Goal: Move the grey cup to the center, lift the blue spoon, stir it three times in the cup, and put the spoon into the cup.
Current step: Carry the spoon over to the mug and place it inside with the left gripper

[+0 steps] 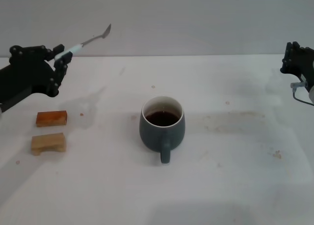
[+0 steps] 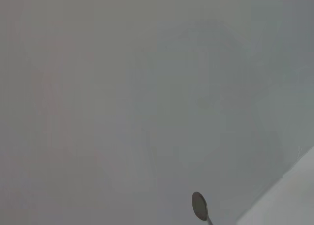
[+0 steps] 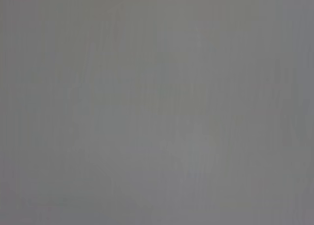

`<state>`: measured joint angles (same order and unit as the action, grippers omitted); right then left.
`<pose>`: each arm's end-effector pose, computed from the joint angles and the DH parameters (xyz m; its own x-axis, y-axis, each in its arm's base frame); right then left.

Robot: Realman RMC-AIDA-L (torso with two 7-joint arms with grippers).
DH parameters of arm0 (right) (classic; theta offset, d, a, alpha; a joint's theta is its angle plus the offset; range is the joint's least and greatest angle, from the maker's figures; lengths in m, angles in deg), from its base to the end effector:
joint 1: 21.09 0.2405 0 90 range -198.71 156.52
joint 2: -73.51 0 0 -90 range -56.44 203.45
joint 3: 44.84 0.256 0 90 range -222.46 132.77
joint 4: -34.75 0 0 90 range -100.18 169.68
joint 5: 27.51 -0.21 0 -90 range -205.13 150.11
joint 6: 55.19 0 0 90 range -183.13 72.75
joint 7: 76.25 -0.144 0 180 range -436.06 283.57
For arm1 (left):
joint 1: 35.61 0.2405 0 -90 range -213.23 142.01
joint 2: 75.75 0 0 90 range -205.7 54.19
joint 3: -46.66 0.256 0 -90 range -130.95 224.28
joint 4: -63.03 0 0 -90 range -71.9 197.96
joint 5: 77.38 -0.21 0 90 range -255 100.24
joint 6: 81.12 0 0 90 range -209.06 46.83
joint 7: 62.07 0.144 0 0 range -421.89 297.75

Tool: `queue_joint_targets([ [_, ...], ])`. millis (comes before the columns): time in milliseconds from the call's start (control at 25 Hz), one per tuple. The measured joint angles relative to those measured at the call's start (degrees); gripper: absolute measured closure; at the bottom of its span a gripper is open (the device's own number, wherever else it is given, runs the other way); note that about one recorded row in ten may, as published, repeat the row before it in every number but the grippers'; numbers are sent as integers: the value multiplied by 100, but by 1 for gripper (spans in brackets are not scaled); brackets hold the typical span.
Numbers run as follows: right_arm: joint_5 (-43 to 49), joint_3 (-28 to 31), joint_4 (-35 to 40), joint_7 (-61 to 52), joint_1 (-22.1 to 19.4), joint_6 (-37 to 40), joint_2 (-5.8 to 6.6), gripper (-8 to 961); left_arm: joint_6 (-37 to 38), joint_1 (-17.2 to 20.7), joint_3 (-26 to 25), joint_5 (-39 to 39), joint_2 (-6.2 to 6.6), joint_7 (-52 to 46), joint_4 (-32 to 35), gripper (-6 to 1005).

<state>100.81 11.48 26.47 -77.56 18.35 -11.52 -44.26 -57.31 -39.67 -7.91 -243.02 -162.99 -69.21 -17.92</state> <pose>0.2998 0.4171 -0.0142 0.7777 -0.1297 -0.6151 -0.6277 -0.1073 -0.7710 -0.2417 0.3085 0.0639 0.9176 -0.0784 0.3896 0.2838 -0.5571 -0.7805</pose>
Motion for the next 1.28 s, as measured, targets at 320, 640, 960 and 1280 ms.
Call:
queue_joint_targets([
  [320, 0, 11, 10, 0, -16, 0, 0, 880, -2193, -71, -436, 13, -408, 937, -618, 818],
  [640, 12, 11, 3, 0, -17, 1, 5, 879, -4159, 172, -1474, 57, -967, 2115, -1417, 816],
  [960, 31, 11, 1, 0, -16, 1, 9, 879, -6241, 184, -3878, 1482, -2755, 5402, -1471, 815],
  [1280, 36, -3, -13, 0, -5, -20, 9, 879, -7917, 116, -5137, 3640, -2960, 7022, -1720, 813],
])
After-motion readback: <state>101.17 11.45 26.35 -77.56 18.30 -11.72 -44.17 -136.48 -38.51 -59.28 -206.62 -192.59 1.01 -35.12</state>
